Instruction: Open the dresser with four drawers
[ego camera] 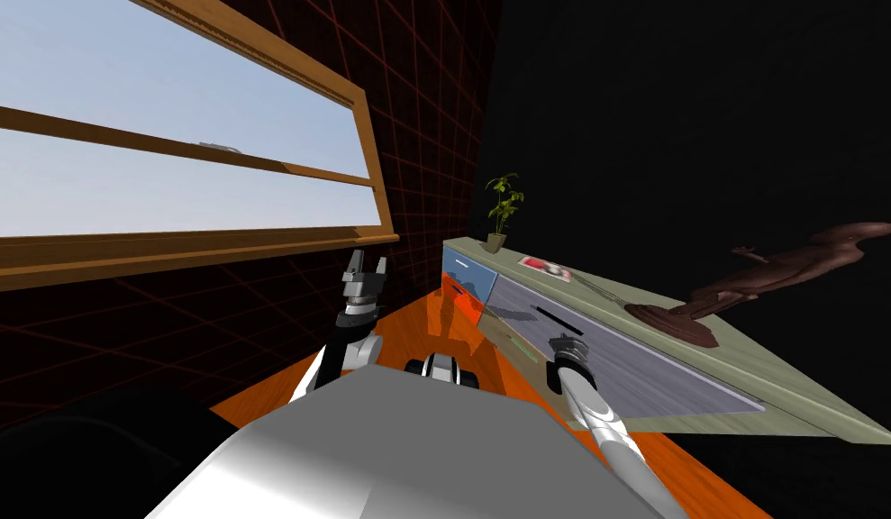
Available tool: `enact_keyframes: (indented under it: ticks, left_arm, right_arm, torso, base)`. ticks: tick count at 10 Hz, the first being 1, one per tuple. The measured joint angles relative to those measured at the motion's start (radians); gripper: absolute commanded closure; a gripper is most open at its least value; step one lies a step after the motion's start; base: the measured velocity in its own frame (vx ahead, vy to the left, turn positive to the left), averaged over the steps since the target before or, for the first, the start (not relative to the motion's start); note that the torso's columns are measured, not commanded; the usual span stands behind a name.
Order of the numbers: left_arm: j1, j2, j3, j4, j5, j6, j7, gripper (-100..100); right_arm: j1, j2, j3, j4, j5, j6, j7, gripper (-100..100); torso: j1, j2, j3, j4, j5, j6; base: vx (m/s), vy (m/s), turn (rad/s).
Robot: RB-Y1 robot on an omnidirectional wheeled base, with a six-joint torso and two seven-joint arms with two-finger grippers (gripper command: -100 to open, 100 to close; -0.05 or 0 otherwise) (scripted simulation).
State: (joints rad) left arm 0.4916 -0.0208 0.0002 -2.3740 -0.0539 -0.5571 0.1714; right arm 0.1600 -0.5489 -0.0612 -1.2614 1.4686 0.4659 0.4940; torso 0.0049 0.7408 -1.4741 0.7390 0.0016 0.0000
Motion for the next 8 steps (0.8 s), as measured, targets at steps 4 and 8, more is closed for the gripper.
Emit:
enact_keyframes:
  ticks: [4,8]
  left_arm:
    - [0.001,0.000,0.000,0.000,0.000,0.000,0.000,0]
    - [0.001,0.000,0.000,0.000,0.000,0.000,0.000,0]
  right_arm:
    - [0.001,-0.015,-0.007,-0.002,-0.013,-0.014,0.010,-100]
    - [-0.017,-0.051,-0.028,0.029,-0.037,-0.033,0.034,-100]
  torso:
    - [-0.011,-0.014,-0.008,-0.004,-0.003,0.000]
    - [-0.002,-0.001,-0.001,0.000,-0.001,0.000]
  base:
    - [0.038,0.077,0.000]
    - [0.191,0.028,0.022]
